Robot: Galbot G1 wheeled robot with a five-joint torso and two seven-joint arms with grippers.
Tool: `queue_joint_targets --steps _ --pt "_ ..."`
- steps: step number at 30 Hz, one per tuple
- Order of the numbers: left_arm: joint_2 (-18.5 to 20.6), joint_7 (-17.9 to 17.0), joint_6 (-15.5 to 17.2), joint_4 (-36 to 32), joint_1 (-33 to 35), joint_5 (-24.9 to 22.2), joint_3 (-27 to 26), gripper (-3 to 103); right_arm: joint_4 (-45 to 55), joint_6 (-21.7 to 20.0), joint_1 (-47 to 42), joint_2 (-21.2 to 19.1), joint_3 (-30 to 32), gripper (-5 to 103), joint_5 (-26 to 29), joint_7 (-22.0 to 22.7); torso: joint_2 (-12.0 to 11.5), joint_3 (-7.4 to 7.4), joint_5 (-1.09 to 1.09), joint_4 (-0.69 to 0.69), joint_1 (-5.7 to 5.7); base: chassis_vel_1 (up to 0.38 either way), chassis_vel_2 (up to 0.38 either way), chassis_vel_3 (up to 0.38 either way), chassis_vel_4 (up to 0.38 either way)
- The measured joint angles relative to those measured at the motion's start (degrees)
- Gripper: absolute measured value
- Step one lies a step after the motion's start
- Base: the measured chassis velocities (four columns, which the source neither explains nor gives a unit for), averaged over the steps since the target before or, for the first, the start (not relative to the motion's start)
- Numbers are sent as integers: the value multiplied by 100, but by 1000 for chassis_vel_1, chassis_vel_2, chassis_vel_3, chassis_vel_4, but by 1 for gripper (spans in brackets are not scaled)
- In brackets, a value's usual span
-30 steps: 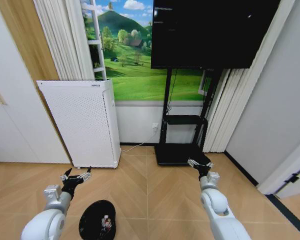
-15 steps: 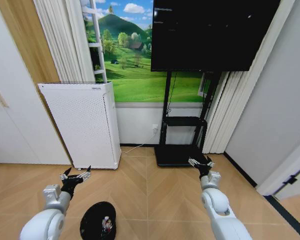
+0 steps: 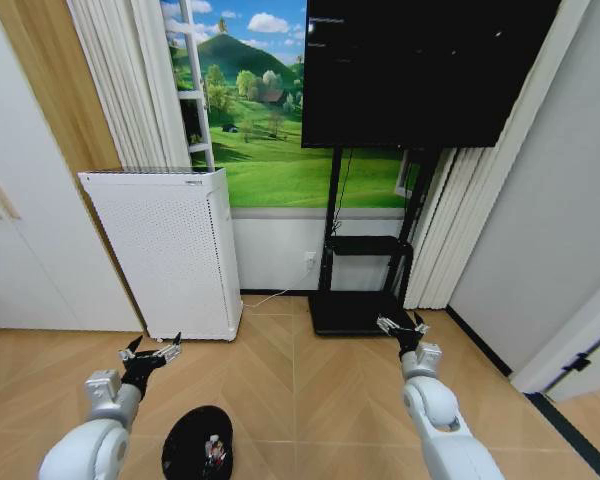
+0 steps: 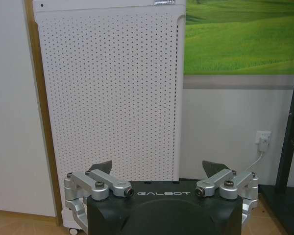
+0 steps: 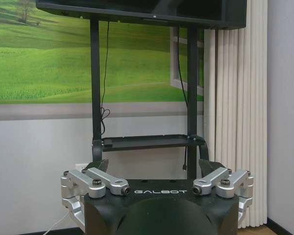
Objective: Pick up the trash bin and place the garbage on the floor into it.
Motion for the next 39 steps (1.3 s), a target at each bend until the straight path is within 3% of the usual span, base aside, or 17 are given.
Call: queue_joint_targets --steps 21,29,39 --pt "-34 2 -49 42 6 41 6 100 30 -4 -10 -37 4 100 16 0 580 348 0 0 232 0 0 0 0" --pt "-32 -129 247 -106 8 -53 70 100 75 -42 -25 -34 2 100 15 24 664 399 0 0 266 0 0 0 0" --pt "-7 -204 250 -130 10 -92 55 100 192 -112 -102 12 -1 100 28 76 646 389 0 0 261 0 0 0 0"
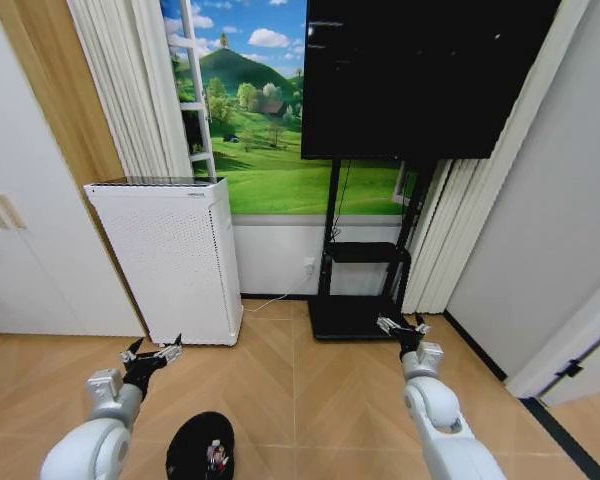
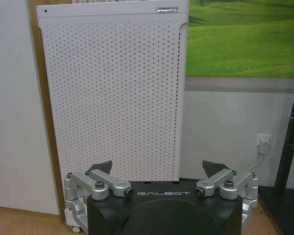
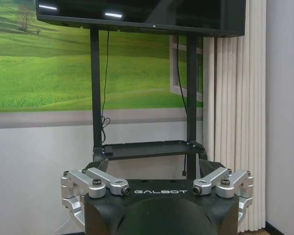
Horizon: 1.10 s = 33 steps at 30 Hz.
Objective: Pick up the trash bin and place the garbage on the floor into it.
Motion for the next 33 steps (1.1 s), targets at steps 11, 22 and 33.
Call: queue_joint_targets --steps 11,22,33 --pt "0 2 -22 0 4 0 -1 100 6 0 -17 5 16 100 -11 2 -14 -8 0 0 -6 39 -42 -42 37" --pt "-31 8 -44 1 18 27 3 100 -4 10 -46 -1 60 100 -25 -5 -38 -24 -1 2 -16 93 -93 -94 99" --pt "-28 16 -66 -14 30 32 8 100 6 29 -90 19 112 100 -59 -16 -46 -28 1 -1 -19 123 -127 -122 123"
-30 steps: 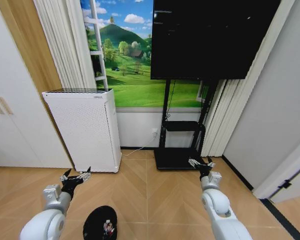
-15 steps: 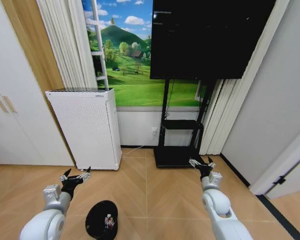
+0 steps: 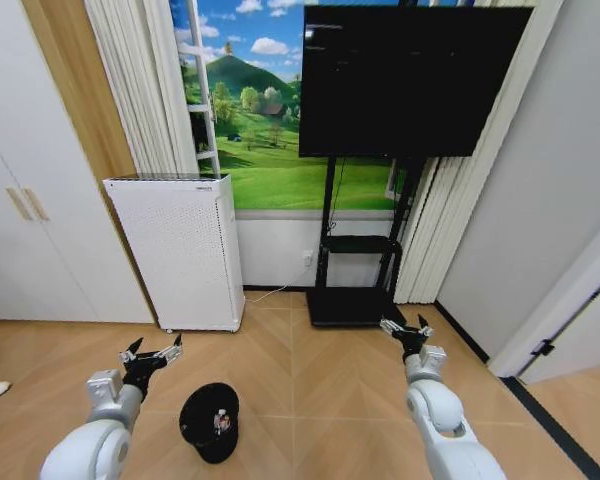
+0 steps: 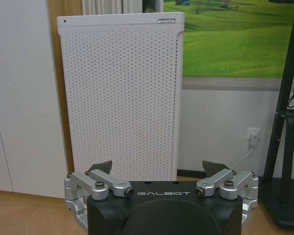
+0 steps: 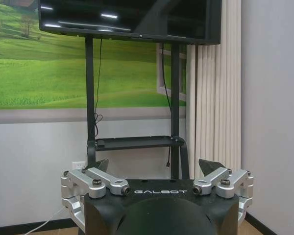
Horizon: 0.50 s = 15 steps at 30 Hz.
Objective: Pick up the trash bin and place the garbage on the floor into it.
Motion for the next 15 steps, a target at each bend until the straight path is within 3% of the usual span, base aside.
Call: queue_joint_targets --steps 15 --pt "-15 17 -37 -18 24 18 1 100 26 38 -40 4 49 100 -33 -13 -5 -4 -2 0 -3 170 -174 -177 175"
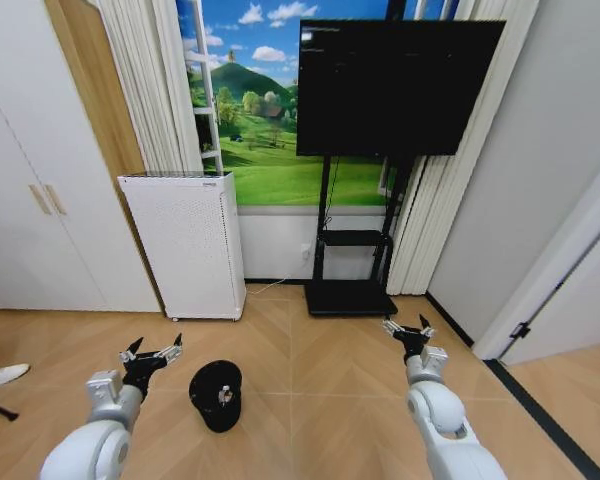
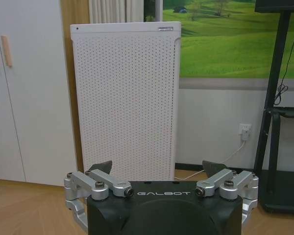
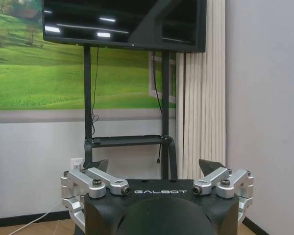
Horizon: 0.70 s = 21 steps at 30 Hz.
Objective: Pick up the trash bin and place the garbage on the floor into it.
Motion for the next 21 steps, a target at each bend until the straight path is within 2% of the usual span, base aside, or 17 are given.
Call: queue_joint_targets --steps 4,9,13,21 --pt "-4 1 -6 -11 11 2 -4 100 13 5 -25 -2 9 100 0 -3 -1 0 0 3 0 203 -207 -200 204" --pt "-12 5 -13 -23 21 3 -6 100 19 5 -43 -15 29 100 5 -3 -2 -1 2 -2 0 214 -205 -219 193" --pt "-11 6 -15 -36 26 5 -11 100 31 6 -44 -21 36 100 19 -4 -3 -1 0 3 -1 223 -219 -234 233" --pt "-31 8 -18 -41 34 16 -7 100 30 7 -63 -22 48 100 23 -5 -4 -1 2 0 -1 232 -229 -243 231"
